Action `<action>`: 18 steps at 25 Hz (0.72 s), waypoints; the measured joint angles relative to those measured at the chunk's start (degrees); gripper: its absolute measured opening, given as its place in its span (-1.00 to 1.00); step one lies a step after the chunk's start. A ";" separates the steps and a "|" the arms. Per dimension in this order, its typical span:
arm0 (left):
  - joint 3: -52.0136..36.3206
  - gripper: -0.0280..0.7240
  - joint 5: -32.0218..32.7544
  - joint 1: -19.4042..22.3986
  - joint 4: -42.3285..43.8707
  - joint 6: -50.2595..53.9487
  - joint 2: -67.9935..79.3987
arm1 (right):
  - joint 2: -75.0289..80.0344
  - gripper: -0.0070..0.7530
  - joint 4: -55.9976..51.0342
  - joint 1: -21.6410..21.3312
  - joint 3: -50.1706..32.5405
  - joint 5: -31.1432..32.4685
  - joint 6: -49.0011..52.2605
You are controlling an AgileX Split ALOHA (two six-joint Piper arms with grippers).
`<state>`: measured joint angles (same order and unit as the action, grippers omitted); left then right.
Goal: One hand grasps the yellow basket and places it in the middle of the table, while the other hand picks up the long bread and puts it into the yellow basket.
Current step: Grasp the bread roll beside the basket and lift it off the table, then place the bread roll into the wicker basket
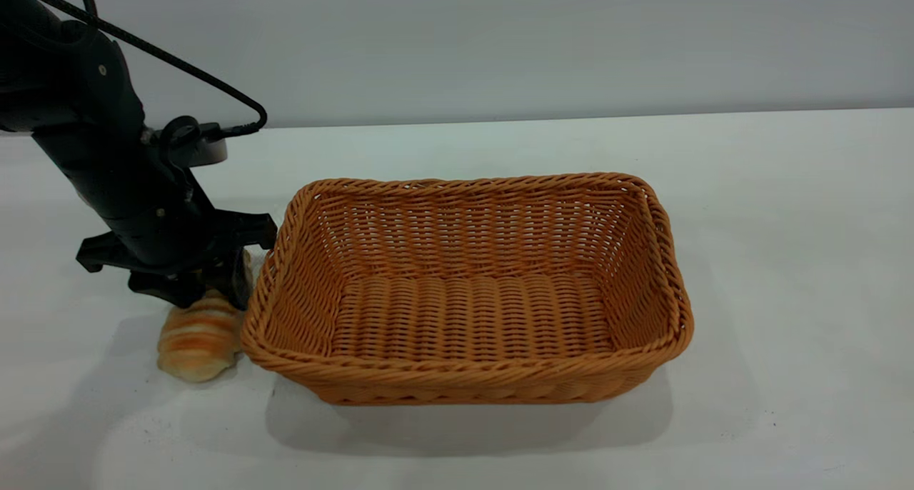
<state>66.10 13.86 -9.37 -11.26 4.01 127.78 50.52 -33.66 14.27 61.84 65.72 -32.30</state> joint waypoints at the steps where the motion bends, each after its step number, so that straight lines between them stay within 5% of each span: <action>1: 0.13 -0.12 0.23 0.00 0.44 0.00 0.00 | 0.00 0.50 0.00 0.00 0.00 0.00 0.00; 5: 2.07 -0.72 3.66 0.05 4.16 0.01 0.25 | 0.00 0.49 0.00 0.00 0.00 0.04 0.07; 11: 4.67 -0.72 13.25 0.00 10.85 1.10 -2.91 | 0.00 0.49 0.00 0.00 0.00 0.26 0.07; 18: 5.15 -0.72 14.68 -1.31 8.81 2.13 -18.32 | 0.00 0.40 0.00 0.00 0.00 0.41 0.02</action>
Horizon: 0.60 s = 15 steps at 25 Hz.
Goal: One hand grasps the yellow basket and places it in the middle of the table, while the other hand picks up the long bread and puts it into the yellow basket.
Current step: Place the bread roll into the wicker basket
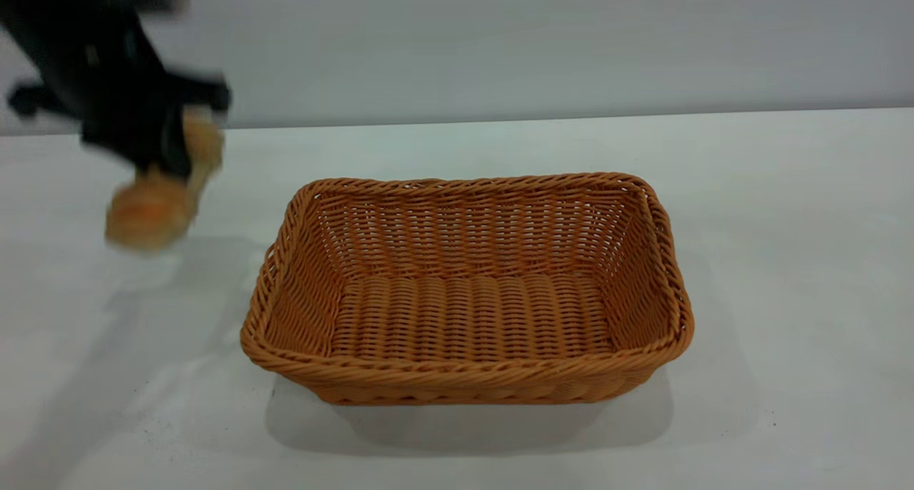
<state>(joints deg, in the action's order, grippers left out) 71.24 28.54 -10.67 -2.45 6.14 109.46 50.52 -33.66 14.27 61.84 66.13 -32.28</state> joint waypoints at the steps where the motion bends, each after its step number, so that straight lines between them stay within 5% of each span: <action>1: 0.00 -0.72 0.00 -0.95 -1.38 -0.83 -1.72 | 0.00 0.38 0.00 0.00 0.00 0.07 0.00; 10: 0.37 -0.72 -1.63 -14.54 -13.64 -13.53 -3.73 | 0.00 0.25 0.00 0.00 0.00 0.30 0.11; 15: 0.57 -0.72 -3.64 -18.67 -15.30 -16.64 0.35 | 0.00 0.24 0.00 0.00 0.00 0.30 0.22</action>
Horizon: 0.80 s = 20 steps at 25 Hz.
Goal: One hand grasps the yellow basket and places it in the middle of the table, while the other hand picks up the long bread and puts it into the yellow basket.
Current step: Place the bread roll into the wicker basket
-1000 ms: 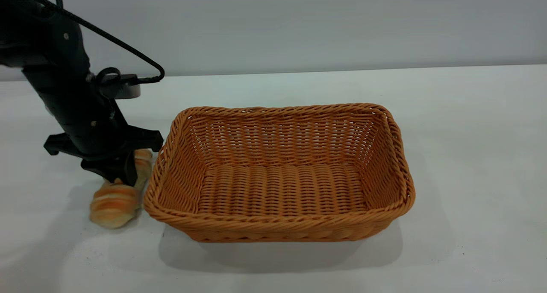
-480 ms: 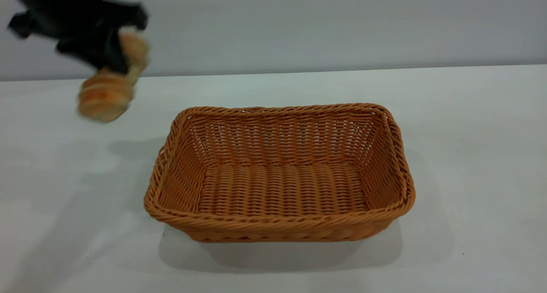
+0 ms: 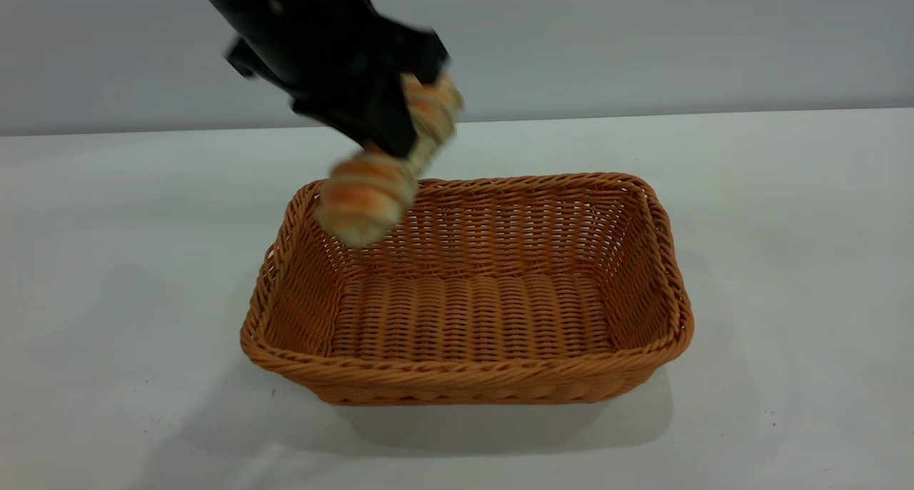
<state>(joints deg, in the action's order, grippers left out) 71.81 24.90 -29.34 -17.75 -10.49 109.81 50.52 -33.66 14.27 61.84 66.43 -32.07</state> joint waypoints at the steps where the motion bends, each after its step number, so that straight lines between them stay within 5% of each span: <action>1: 0.00 -0.72 -0.47 -0.44 -0.11 -0.17 0.93 | 0.00 0.24 0.00 0.00 0.00 0.00 0.02; 5: 0.00 -0.59 -2.22 -0.68 -0.24 -0.49 4.87 | 0.00 0.24 -0.17 0.00 0.00 0.00 0.02; 14: 0.11 0.66 -12.07 -0.68 -0.24 -1.81 6.81 | 0.00 0.24 -1.25 0.00 0.00 0.38 0.06; 20: 0.11 0.65 -4.44 -0.68 6.20 -4.92 2.76 | 0.00 0.24 -1.27 0.00 0.00 2.84 0.74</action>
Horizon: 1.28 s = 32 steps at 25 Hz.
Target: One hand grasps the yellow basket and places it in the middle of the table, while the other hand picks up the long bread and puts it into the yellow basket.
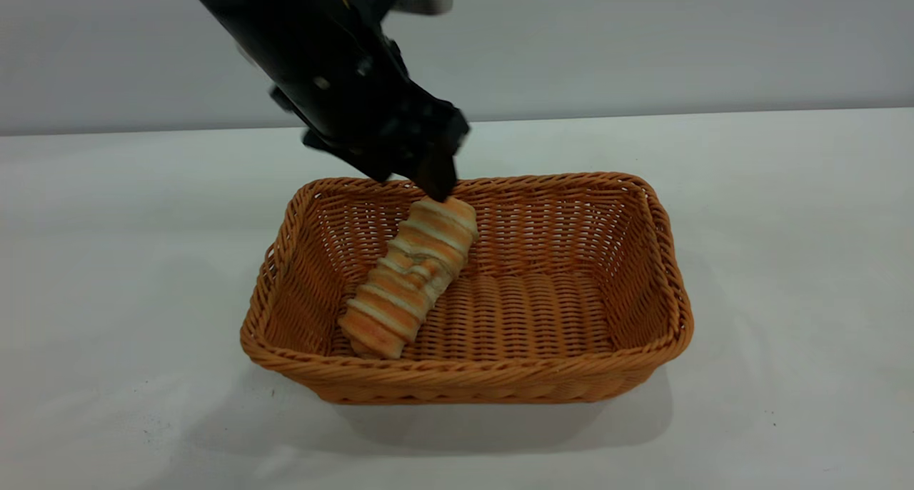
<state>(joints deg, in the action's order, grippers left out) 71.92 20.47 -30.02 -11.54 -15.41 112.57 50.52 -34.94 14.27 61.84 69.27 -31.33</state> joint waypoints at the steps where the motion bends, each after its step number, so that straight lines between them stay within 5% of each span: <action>1: 0.00 0.61 2.02 0.00 2.29 -0.58 -1.70 | -0.31 0.24 0.23 0.00 0.00 0.29 0.27; 13: 0.00 0.43 25.39 8.26 8.40 1.60 -33.41 | -12.24 0.24 14.08 0.00 -0.33 1.58 10.03; 19: -2.32 0.42 36.92 8.82 8.42 1.62 -47.59 | -20.25 0.24 14.65 0.00 -7.10 1.58 11.50; 32: -28.97 0.42 45.71 8.82 6.98 3.86 -84.81 | -36.40 0.24 17.53 0.00 -18.36 1.58 12.54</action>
<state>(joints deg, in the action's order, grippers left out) 42.96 66.18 -21.20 -4.57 -11.56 27.76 14.13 -17.41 14.27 43.48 70.84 -18.79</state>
